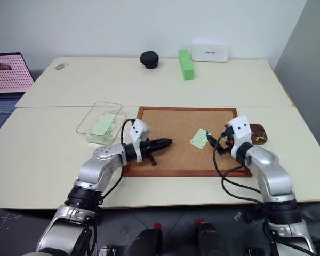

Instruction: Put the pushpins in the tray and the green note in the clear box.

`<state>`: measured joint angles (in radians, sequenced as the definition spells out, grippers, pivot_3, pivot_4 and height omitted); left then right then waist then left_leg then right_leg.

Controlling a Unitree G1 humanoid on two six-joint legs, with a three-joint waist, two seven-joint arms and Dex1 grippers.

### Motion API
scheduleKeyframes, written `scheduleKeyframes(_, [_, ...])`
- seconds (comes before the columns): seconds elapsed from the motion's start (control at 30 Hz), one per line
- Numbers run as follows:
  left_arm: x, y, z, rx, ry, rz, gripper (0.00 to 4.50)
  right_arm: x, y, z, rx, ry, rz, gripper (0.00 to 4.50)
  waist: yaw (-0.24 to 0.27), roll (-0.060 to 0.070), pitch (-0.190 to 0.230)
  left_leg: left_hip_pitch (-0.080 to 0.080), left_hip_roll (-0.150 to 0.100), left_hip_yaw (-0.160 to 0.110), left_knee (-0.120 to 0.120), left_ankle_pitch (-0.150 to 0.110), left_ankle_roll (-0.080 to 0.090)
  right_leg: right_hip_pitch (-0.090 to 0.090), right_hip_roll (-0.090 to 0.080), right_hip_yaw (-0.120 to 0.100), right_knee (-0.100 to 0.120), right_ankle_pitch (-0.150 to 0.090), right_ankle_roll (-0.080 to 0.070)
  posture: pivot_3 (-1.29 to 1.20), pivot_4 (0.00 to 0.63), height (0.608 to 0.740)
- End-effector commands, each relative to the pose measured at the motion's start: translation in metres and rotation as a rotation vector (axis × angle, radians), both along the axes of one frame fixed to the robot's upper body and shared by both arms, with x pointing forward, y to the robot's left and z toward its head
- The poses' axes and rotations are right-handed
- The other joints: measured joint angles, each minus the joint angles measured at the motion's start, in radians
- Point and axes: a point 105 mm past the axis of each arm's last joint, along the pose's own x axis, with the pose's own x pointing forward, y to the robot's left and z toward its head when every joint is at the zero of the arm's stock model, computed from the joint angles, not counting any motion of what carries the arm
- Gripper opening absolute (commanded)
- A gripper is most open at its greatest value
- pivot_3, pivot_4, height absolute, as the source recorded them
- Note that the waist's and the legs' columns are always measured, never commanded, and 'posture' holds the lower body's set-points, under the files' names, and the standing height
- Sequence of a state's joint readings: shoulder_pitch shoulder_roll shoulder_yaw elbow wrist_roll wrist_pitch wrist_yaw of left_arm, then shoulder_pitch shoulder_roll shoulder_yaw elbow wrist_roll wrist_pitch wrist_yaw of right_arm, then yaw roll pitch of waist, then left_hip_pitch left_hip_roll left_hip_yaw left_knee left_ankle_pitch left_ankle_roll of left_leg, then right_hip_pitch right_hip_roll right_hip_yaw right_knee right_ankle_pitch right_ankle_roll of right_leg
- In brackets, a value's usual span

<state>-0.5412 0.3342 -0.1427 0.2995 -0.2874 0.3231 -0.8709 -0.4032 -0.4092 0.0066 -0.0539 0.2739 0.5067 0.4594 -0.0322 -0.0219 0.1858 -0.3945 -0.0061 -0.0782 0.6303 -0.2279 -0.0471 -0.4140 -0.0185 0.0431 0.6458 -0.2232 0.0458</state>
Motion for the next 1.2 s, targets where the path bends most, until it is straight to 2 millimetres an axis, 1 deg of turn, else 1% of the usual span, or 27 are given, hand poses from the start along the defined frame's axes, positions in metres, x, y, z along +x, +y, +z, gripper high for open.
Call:
scheduleKeyframes(0.03, [0.003, -0.014, 0.008, -0.002, -0.043, -0.043, 0.02, 0.010, 0.005, 0.008, 0.008, -0.046, -0.001, 4.50, 0.000, 0.000, 0.000, 0.000, 0.000, 0.000, 0.000, 0.000, 0.000, 0.000, 0.000, 0.000, 0.000, 0.000, 0.000, 0.00, 0.150, 0.740])
scheduleKeyframes(0.1, [0.004, -0.017, -0.001, 0.015, -0.010, -0.038, 0.02, 0.014, 0.007, 0.005, 0.030, -0.032, 0.001, 4.50, 0.000, 0.000, 0.000, 0.000, 0.000, 0.000, 0.000, 0.000, 0.000, 0.000, 0.000, 0.000, 0.000, 0.000, 0.000, 0.00, 0.150, 0.740])
scheduleKeyframes(0.23, [0.002, -0.019, -0.028, 0.096, 0.059, -0.049, 0.02, 0.024, 0.009, -0.005, 0.066, 0.007, -0.009, 4.50, 0.000, 0.000, 0.000, 0.000, 0.000, 0.000, 0.000, 0.000, 0.000, 0.000, 0.000, 0.000, 0.000, 0.000, 0.000, 0.00, 0.150, 0.740])
scheduleKeyframes(0.33, [-0.001, -0.020, -0.037, 0.130, 0.082, -0.072, 0.02, 0.029, 0.009, -0.008, 0.058, 0.009, -0.014, 4.50, 0.000, 0.001, -0.001, 0.003, 0.000, 0.000, 0.000, 0.000, 0.000, 0.002, 0.000, 0.000, 0.001, 0.000, 0.000, 0.00, 0.150, 0.740])
scheduleKeyframes(0.47, [-0.003, -0.021, -0.040, 0.139, 0.098, -0.090, 0.02, 0.036, 0.010, -0.012, 0.050, 0.011, -0.012, 4.50, -0.001, 0.001, -0.001, 0.005, 0.000, 0.000, 0.000, 0.000, 0.000, 0.005, 0.000, 0.000, 0.001, 0.000, 0.000, 0.00, 0.150, 0.740])
scheduleKeyframes(0.57, [0.002, -0.023, -0.034, 0.107, 0.082, -0.062, 0.02, 0.039, 0.012, -0.015, 0.057, 0.017, -0.007, 4.50, 0.000, 0.002, -0.001, 0.006, 0.000, 0.000, 0.000, 0.000, 0.000, 0.005, 0.000, 0.000, 0.001, 0.000, 0.000, 0.00, 0.150, 0.740])
scheduleKeyframes(0.67, [0.005, -0.025, -0.027, 0.092, 0.067, -0.058, 0.00, 0.040, 0.016, -0.018, 0.039, 0.015, 0.018, 4.00, 0.002, 0.002, -0.001, 0.006, -0.001, 0.000, 0.000, 0.000, 0.000, 0.005, 0.000, 0.000, 0.001, 0.000, 0.000, 0.00, 0.150, 0.740])
scheduleKeyframes(0.73, [0.007, -0.025, -0.024, 0.088, 0.063, -0.055, 0.00, 0.040, 0.019, -0.020, 0.057, 0.020, 0.034, 3.48, 0.002, 0.002, -0.001, 0.006, -0.001, 0.000, 0.000, 0.000, 0.000, 0.006, -0.001, 0.000, 0.001, 0.000, 0.000, 0.00, 0.150, 0.740])
scheduleKeyframes(0.77, [0.008, -0.025, -0.024, 0.091, 0.060, -0.052, 0.00, 0.039, 0.020, -0.021, 0.049, 0.016, 0.045, 3.19, 0.002, 0.002, -0.001, 0.006, -0.001, 0.000, 0.001, 0.000, 0.000, 0.006, -0.001, 0.000, 0.001, 0.000, 0.001, 0.00, 0.150, 0.740])
scheduleKeyframes(0.83, [0.010, -0.022, -0.025, 0.096, 0.059, -0.040, 0.00, 0.039, 0.022, -0.022, 0.042, 0.014, 0.060, 2.85, 0.002, 0.002, -0.001, 0.006, -0.001, 0.000, 0.001, 0.000, 0.000, 0.006, -0.001, 0.000, 0.001, 0.000, 0.001, 0.00, 0.150, 0.740])
scheduleKeyframes(0.93, [0.010, -0.018, -0.027, 0.100, 0.064, -0.028, 0.00, 0.040, 0.021, -0.027, 0.027, 0.022, 0.052, 2.14, 0.001, 0.002, -0.001, 0.006, -0.001, 0.000, 0.001, 0.000, 0.000, 0.006, -0.001, 0.000, 0.001, 0.000, 0.001, 0.00, 0.150, 0.740])
scheduleKeyframes(0.97, [0.010, -0.018, -0.028, 0.101, 0.064, -0.030, 0.00, 0.041, 0.021, -0.027, 0.028, 0.021, 0.051, 1.96, 0.001, 0.002, -0.001, 0.006, -0.001, 0.000, 0.001, 0.000, 0.000, 0.006, -0.001, 0.000, 0.001, 0.000, 0.001, 0.00, 0.150, 0.740])
scheduleKeyframes(1.0, [0.009, -0.018, -0.028, 0.103, 0.064, -0.032, 0.00, 0.041, 0.021, -0.027, 0.030, 0.019, 0.050, 1.68, 0.001, 0.002, -0.001, 0.007, -0.001, 0.000, 0.001, 0.000, 0.000, 0.006, -0.001, 0.000, 0.001, 0.000, 0.001, 0.00, 0.150, 0.740])
scheduleKeyframes(1.03, [0.009, -0.018, -0.028, 0.105, 0.062, -0.034, 0.00, 0.041, 0.021, -0.027, 0.032, 0.017, 0.049, 1.61, 0.001, 0.002, -0.001, 0.007, -0.001, 0.000, 0.001, 0.000, 0.000, 0.006, -0.001, 0.000, 0.001, 0.000, 0.001, 0.00, 0.150, 0.740])
scheduleKeyframes(1.07, [0.009, -0.019, -0.027, 0.105, 0.059, -0.034, 0.00, 0.042, 0.020, -0.026, 0.040, 0.018, 0.046, 1.26, 0.000, 0.002, -0.001, 0.007, -0.001, 0.000, 0.001, 0.000, 0.000, 0.006, -0.001, 0.000, 0.001, 0.000, 0.001, 0.00, 0.150, 0.740])
scheduleKeyframes(1.13, [0.010, -0.020, -0.026, 0.102, 0.055, -0.031, 0.00, 0.042, 0.019, -0.026, 0.047, 0.019, 0.042, 0.93, 0.000, 0.002, -0.001, 0.007, -0.001, 0.000, 0.000, 0.000, 0.000, 0.006, 0.000, 0.000, 0.001, 0.000, 0.001, 0.00, 0.150, 0.740])
scheduleKeyframes(1.2, [0.010, -0.021, -0.026, 0.101, 0.054, -0.030, 0.00, 0.043, 0.019, -0.026, 0.046, 0.018, 0.040, 0.42, 0.000, 0.002, -0.001, 0.008, -0.001, 0.000, 0.000, 0.000, 0.000, 0.007, 0.000, 0.000, 0.001, 0.000, 0.001, 0.00, 0.150, 0.740])
